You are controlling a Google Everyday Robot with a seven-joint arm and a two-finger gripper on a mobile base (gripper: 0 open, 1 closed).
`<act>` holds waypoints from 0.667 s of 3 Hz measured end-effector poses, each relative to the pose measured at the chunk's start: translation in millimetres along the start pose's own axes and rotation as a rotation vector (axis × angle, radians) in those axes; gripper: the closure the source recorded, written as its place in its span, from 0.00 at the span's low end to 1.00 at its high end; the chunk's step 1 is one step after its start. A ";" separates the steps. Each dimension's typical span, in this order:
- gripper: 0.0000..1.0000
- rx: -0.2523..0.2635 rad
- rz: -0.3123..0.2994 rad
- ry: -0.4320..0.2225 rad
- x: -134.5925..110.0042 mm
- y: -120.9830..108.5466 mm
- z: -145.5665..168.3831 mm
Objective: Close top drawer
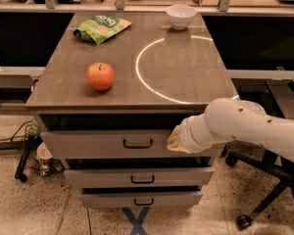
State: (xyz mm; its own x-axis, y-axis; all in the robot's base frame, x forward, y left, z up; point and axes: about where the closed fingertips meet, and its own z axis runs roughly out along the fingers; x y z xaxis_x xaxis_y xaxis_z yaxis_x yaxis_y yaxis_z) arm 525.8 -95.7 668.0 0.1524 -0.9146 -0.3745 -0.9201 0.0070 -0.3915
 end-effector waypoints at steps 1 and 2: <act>1.00 -0.024 0.032 0.016 21.2 14.0 -8.0; 1.00 -0.092 0.094 0.049 60.2 63.1 -33.1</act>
Offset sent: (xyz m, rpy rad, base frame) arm -0.0961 -0.1033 -0.0343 -0.0390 0.1944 -0.0938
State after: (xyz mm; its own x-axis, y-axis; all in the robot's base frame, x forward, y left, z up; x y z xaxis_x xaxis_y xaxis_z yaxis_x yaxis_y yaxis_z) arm 464.9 -163.7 648.5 0.0485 -0.9303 -0.3635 -0.9592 0.0582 -0.2768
